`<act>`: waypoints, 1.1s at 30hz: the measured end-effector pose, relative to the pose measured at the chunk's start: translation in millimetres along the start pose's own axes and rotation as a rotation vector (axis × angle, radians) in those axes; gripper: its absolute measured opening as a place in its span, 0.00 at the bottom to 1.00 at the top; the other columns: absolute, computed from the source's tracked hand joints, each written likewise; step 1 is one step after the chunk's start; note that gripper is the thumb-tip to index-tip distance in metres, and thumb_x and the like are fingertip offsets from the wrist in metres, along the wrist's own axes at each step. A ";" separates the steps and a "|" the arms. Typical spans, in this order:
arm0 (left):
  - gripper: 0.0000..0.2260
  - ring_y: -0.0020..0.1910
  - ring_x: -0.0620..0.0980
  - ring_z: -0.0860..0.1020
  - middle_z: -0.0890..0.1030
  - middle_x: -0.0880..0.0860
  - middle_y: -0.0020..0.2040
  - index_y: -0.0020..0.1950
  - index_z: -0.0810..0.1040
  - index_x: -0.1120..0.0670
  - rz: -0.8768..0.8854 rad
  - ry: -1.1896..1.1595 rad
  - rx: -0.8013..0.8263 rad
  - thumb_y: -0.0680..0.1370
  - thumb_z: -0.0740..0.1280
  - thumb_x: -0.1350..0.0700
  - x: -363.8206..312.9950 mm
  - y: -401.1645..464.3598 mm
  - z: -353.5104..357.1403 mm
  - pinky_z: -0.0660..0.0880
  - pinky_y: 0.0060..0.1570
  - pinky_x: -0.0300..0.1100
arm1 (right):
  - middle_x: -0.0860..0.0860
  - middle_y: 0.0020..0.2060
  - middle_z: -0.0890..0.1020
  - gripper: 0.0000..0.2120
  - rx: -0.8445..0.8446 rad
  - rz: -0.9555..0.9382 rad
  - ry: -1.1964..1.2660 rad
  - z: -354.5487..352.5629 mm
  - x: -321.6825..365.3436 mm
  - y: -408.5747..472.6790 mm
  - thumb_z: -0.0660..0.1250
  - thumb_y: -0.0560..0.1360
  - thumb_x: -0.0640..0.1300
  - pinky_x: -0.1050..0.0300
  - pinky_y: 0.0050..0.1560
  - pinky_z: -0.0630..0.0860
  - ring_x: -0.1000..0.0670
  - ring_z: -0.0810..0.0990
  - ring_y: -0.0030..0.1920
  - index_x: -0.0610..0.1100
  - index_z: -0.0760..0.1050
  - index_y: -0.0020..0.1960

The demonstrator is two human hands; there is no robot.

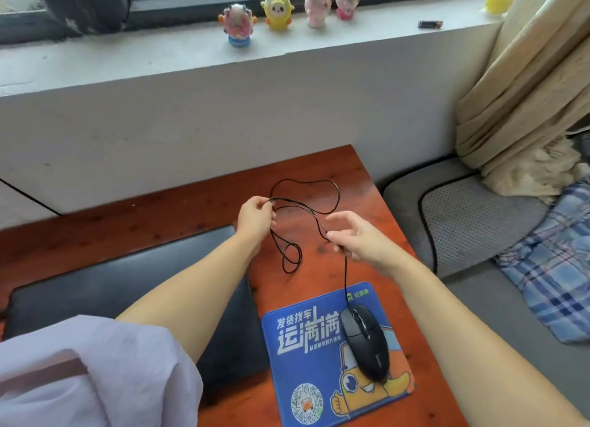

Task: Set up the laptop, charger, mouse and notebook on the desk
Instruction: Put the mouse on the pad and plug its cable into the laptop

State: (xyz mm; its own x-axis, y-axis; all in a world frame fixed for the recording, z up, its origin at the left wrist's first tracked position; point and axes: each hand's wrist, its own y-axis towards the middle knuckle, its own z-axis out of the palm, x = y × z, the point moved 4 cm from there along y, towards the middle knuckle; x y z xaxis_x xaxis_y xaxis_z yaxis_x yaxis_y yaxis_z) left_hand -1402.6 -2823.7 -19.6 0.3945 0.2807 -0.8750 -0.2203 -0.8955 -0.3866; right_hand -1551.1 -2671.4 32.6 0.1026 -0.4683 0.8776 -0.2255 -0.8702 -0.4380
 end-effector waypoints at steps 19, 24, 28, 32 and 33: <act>0.15 0.61 0.59 0.72 0.76 0.58 0.61 0.64 0.74 0.54 0.197 1.002 0.023 0.80 0.56 0.54 31.0 -5.4 -84.1 0.69 0.59 0.51 | 0.54 0.40 0.77 0.10 0.398 -0.215 0.455 35.7 37.5 42.9 0.61 0.77 0.46 0.47 0.64 0.70 0.54 0.77 0.44 0.49 0.76 0.57; 0.23 0.59 0.59 0.72 0.77 0.58 0.57 0.59 0.75 0.55 0.120 1.098 0.024 0.77 0.55 0.39 36.5 10.7 -71.7 0.69 0.56 0.53 | 0.53 0.42 0.77 0.11 0.598 -0.191 0.533 50.6 31.2 43.2 0.68 0.73 0.49 0.39 0.69 0.59 0.54 0.75 0.46 0.48 0.77 0.55; 0.22 0.55 0.57 0.74 0.77 0.55 0.53 0.49 0.77 0.52 0.097 1.195 0.032 0.71 0.58 0.36 36.0 23.9 -66.2 0.69 0.51 0.51 | 0.52 0.43 0.77 0.09 0.627 -0.202 0.533 51.1 30.5 45.2 0.67 0.74 0.49 0.39 0.68 0.59 0.53 0.74 0.47 0.47 0.78 0.53; 0.13 0.44 0.57 0.76 0.78 0.54 0.45 0.34 0.74 0.53 0.093 1.111 0.083 0.69 0.60 0.45 33.3 32.4 -67.0 0.69 0.38 0.42 | 0.52 0.42 0.77 0.09 0.623 -0.202 0.516 47.5 29.6 49.6 0.67 0.74 0.48 0.39 0.67 0.58 0.52 0.73 0.47 0.47 0.78 0.53; 0.13 0.41 0.56 0.76 0.78 0.53 0.42 0.32 0.74 0.54 0.096 1.110 0.086 0.69 0.59 0.46 32.2 31.9 -67.1 0.68 0.34 0.40 | 0.52 0.42 0.77 0.09 0.625 -0.201 0.514 47.8 29.8 51.0 0.66 0.75 0.47 0.38 0.67 0.58 0.52 0.73 0.47 0.47 0.78 0.53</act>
State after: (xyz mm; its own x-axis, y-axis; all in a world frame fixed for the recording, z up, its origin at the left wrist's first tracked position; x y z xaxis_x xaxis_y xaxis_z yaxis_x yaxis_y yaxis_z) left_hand -1337.0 -2866.3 -40.6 0.9408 -0.2912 -0.1734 -0.3370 -0.8578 -0.3880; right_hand -1513.2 -2737.0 27.0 -0.4057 -0.2989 0.8637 0.3444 -0.9254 -0.1585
